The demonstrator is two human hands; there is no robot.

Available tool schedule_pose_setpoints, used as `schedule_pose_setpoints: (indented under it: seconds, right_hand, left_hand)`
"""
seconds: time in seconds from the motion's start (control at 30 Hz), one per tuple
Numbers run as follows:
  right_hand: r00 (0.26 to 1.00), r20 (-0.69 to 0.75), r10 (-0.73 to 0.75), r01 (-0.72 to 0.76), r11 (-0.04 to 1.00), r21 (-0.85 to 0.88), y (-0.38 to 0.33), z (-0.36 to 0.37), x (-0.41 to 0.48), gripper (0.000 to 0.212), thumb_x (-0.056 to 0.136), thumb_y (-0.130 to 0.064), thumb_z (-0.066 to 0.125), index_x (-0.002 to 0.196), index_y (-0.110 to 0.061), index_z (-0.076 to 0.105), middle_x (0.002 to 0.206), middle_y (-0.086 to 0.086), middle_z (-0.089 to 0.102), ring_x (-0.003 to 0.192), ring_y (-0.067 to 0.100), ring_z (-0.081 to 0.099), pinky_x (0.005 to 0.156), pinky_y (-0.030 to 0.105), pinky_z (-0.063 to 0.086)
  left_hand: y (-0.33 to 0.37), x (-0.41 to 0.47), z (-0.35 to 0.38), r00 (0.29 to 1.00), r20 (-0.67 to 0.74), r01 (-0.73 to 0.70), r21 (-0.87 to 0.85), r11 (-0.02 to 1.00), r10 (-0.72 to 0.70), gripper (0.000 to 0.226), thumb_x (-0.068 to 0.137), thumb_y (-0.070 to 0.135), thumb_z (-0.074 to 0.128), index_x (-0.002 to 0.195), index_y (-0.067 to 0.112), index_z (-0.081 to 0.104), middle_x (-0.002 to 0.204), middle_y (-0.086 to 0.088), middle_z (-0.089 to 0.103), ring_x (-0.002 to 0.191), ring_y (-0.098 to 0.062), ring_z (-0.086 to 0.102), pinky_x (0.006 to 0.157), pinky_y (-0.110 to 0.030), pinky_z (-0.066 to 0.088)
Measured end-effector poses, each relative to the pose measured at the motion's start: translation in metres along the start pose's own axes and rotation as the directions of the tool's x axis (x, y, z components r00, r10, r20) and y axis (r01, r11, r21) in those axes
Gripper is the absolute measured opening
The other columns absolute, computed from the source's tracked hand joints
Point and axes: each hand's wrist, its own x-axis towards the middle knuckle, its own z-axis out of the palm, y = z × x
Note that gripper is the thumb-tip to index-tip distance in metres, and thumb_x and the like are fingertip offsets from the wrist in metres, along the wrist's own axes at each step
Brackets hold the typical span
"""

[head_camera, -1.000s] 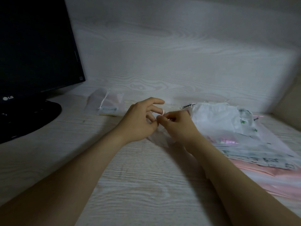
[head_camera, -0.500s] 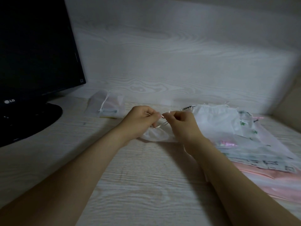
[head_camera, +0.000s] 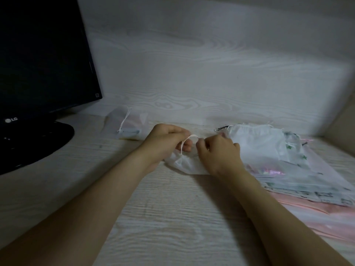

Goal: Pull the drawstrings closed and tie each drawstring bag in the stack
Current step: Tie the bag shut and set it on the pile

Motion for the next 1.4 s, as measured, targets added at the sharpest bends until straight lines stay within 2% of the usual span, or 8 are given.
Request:
schedule_pose_setpoints:
  seconds: [0.17,0.33,0.7,0.9,1.03,1.13,1.3,1.4]
  right_hand:
    - [0.983,0.108,0.151,-0.177,0.933,0.314,-0.006,-0.016,0.001,0.044,0.094,-0.032,0.049,0.056,-0.011,0.045,0.056,0.000,0.052,0.059,0.021,0.044,0.074,0.039,0.035]
    - [0.962,0.234,0.138,-0.271,0.554,0.787,-0.004,-0.022,0.006,0.031,0.096,-0.025,0.064,0.070,-0.010,0.056,0.062,0.004,0.045,0.061,0.016,0.039,0.061,0.027,0.036]
    - [0.940,0.337,0.056,-0.341,0.202,0.918,0.007,-0.015,0.011,0.025,0.097,-0.035,0.066,0.114,-0.020,0.078,0.093,0.001,0.069,0.079,0.017,0.049,0.077,0.034,0.042]
    - [0.971,0.241,0.002,-0.220,0.413,0.884,0.003,-0.011,0.005,0.027,0.095,-0.004,0.060,0.119,-0.013,0.066,0.098,0.024,0.073,0.082,0.025,0.071,0.088,0.046,0.058]
    - [0.981,0.119,-0.153,0.032,0.734,0.679,0.000,-0.008,-0.004,0.031,0.089,-0.017,0.070,0.115,-0.028,0.057,0.098,0.003,0.071,0.065,0.012,0.068,0.065,0.033,0.056]
    - [0.968,0.084,-0.237,0.133,0.767,0.627,-0.001,-0.006,-0.006,0.035,0.083,-0.029,0.077,0.112,-0.031,0.059,0.099,-0.006,0.067,0.056,0.004,0.053,0.059,0.025,0.046]
    - [0.952,-0.037,-0.304,0.292,0.865,0.408,0.005,-0.006,0.000,0.019,0.082,-0.039,0.086,0.095,-0.029,0.077,0.089,-0.017,0.071,0.084,0.000,0.065,0.072,0.021,0.050]
    - [0.911,-0.085,-0.404,0.412,0.870,0.272,0.009,-0.004,0.001,0.010,0.084,-0.031,0.085,0.093,-0.030,0.081,0.083,-0.023,0.068,0.081,-0.001,0.063,0.072,0.014,0.043]
  left_hand:
    - [-0.006,0.000,0.000,0.999,0.032,-0.016,0.117,0.993,0.013,0.016,0.104,0.018,0.067,0.111,0.009,0.079,0.095,-0.004,0.081,0.071,-0.008,0.064,0.072,-0.021,0.053]
    - [-0.004,-0.001,0.000,0.995,0.093,-0.038,0.166,0.985,0.023,0.015,0.102,0.017,0.068,0.110,0.012,0.080,0.087,0.002,0.079,0.069,-0.007,0.058,0.069,-0.019,0.051]
    - [0.001,-0.008,0.001,0.974,0.224,-0.064,0.126,0.990,0.034,0.017,0.099,0.017,0.068,0.101,0.008,0.083,0.094,-0.007,0.080,0.074,-0.009,0.056,0.076,-0.023,0.049]
    - [-0.007,-0.003,-0.003,0.978,0.207,-0.043,0.090,0.995,0.023,0.020,0.101,0.017,0.066,0.102,0.007,0.083,0.092,-0.014,0.071,0.080,-0.014,0.055,0.081,-0.028,0.046]
    - [-0.010,0.001,-0.006,0.990,0.137,0.037,-0.036,0.999,-0.032,0.018,0.099,0.010,0.069,0.110,-0.001,0.078,0.094,-0.013,0.075,0.081,-0.014,0.065,0.077,-0.026,0.054]
    - [-0.008,0.001,-0.008,0.988,0.140,0.077,-0.043,0.996,-0.071,0.020,0.098,0.012,0.071,0.114,0.000,0.076,0.107,-0.018,0.079,0.095,-0.022,0.074,0.093,-0.036,0.059]
    - [-0.005,-0.001,-0.010,0.993,0.113,0.017,0.049,0.999,-0.022,0.016,0.096,0.013,0.074,0.109,0.007,0.081,0.093,-0.008,0.079,0.077,-0.007,0.065,0.075,-0.021,0.052]
    - [-0.004,-0.002,-0.008,0.993,0.115,-0.016,0.182,0.983,-0.005,0.016,0.093,0.013,0.070,0.100,0.011,0.084,0.087,-0.005,0.076,0.083,-0.011,0.067,0.091,-0.028,0.055]
